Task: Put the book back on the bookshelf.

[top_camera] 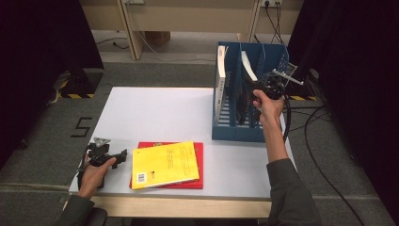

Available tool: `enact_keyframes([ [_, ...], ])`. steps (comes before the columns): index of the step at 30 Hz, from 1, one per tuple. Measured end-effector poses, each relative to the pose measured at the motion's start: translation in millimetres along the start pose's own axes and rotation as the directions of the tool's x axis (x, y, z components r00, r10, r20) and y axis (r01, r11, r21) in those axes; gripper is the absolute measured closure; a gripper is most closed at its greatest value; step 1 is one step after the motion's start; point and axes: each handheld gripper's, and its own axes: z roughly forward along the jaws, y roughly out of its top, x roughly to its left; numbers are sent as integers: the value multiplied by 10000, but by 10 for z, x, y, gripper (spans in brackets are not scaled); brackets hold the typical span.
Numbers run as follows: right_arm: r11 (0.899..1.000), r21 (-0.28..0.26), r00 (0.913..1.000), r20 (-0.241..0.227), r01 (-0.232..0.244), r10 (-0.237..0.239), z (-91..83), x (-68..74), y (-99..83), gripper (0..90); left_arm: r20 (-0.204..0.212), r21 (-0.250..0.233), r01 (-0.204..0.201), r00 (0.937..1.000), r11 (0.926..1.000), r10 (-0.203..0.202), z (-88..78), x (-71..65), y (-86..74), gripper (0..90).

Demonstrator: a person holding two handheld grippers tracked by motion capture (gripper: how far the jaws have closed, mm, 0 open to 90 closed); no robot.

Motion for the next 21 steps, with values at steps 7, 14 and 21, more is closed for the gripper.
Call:
enact_keyframes([
  [7,9997,153,9998,74,196,-197,103,150,-23,509,-5,17,-16,10000,10000,16,0,-1,1,141],
  [14,9993,137,9993,122,347,-349,130,168,-33,483,28,9,22,10000,10000,-22,-1,1,0,142],
  [21,9992,336,9996,-177,208,-202,75,115,-60,450,33,5,21,10000,10000,-21,-1,2,-1,142],
])
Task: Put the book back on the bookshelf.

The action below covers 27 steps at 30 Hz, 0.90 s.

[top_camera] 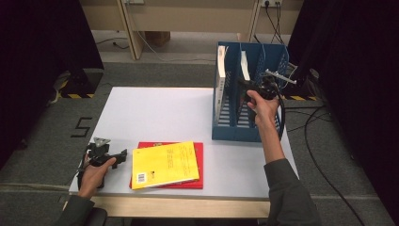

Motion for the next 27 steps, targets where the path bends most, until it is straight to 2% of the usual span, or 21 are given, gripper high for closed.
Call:
enact_keyframes([
  [6,9990,56,9990,68,442,-443,-84,-18,-9,422,24,-7,12,10000,10000,-12,1,2,-1,141],
  [10,9993,-9,9993,-79,370,-371,-178,-23,1,404,34,10,-9,10000,10000,9,0,4,-1,138],
  [12,9961,59,9961,107,878,-878,-261,-28,1,394,52,19,-11,10000,10000,11,0,6,-1,137],
  [17,9966,-8,9965,-111,823,-823,-392,-50,-45,375,84,31,-32,10000,10000,31,1,7,-1,134],
  [19,9929,25,9928,88,1191,-1191,-502,-71,-112,367,121,16,-31,9999,10000,31,3,9,-2,129],
  [20,9929,25,9928,88,1191,-1191,-502,-71,-112,367,121,16,-31,9999,10000,31,3,9,-2,127],
  [23,9847,105,9847,94,1737,-1738,-624,-60,-185,347,127,67,-56,9999,10000,55,0,9,-1,126],
  [27,9822,28,9821,-162,1876,-1875,-784,-24,-308,312,132,73,-57,9999,10000,56,-1,9,-1,126],
])
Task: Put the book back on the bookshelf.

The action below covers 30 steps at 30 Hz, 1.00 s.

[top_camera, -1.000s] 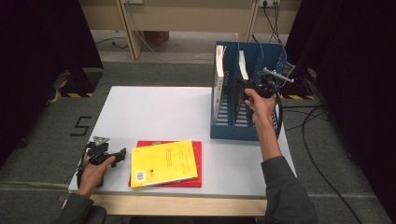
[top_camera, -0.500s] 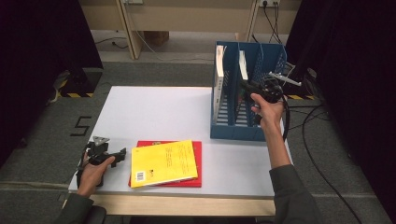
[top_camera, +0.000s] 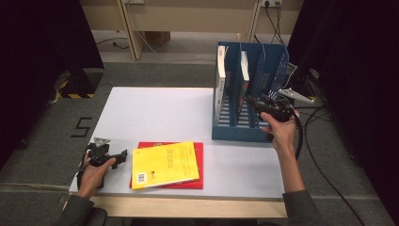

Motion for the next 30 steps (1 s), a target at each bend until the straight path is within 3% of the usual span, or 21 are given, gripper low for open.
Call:
enact_keyframes([
  [3,9999,-83,9996,-279,-61,58,-97,52,-111,283,-3,0,-7,10000,10000,7,0,-1,0,126],
  [8,9996,234,9980,-623,138,-124,-175,144,-285,258,1,-23,0,10000,10000,0,1,-2,-1,124],
  [25,9947,980,9904,-1372,312,-175,-96,429,-685,196,8,-19,-6,10000,10000,6,1,-2,-2,124],
  [30,9869,1526,9872,-1570,518,-275,-64,505,-829,181,1,-20,-6,10000,10000,6,0,-4,-2,124],
])
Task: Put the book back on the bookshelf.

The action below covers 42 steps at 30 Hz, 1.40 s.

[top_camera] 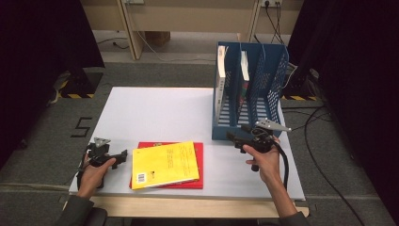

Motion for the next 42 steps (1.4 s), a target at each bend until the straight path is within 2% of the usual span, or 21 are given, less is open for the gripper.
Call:
enact_keyframes([
  [5,9987,498,9997,-251,-54,66,67,64,-178,188,2,1,-1,10000,10000,1,1,0,0,124],
  [12,9965,831,9997,-246,-30,50,85,87,-290,196,8,1,1,10000,10000,-1,0,2,0,124],
  [15,9959,883,9995,-247,-182,205,79,78,-342,203,2,-14,4,10000,10000,-4,-1,2,-1,125],
  [26,9927,1159,9983,-430,-347,400,103,121,-448,211,7,-23,17,10000,10000,-17,-1,2,-2,125],
  [34,9882,1507,9971,-654,-290,392,162,183,-545,214,17,-37,25,10000,10000,-25,-7,4,-4,129],
  [40,9860,1612,9948,-852,-414,557,181,228,-574,216,89,-290,-65,9999,9996,68,-53,-9,-24,147],
  [42,9870,1578,9955,-839,-301,437,183,238,-577,217,187,-311,-73,9998,9995,79,-78,-22,-34,147],
])
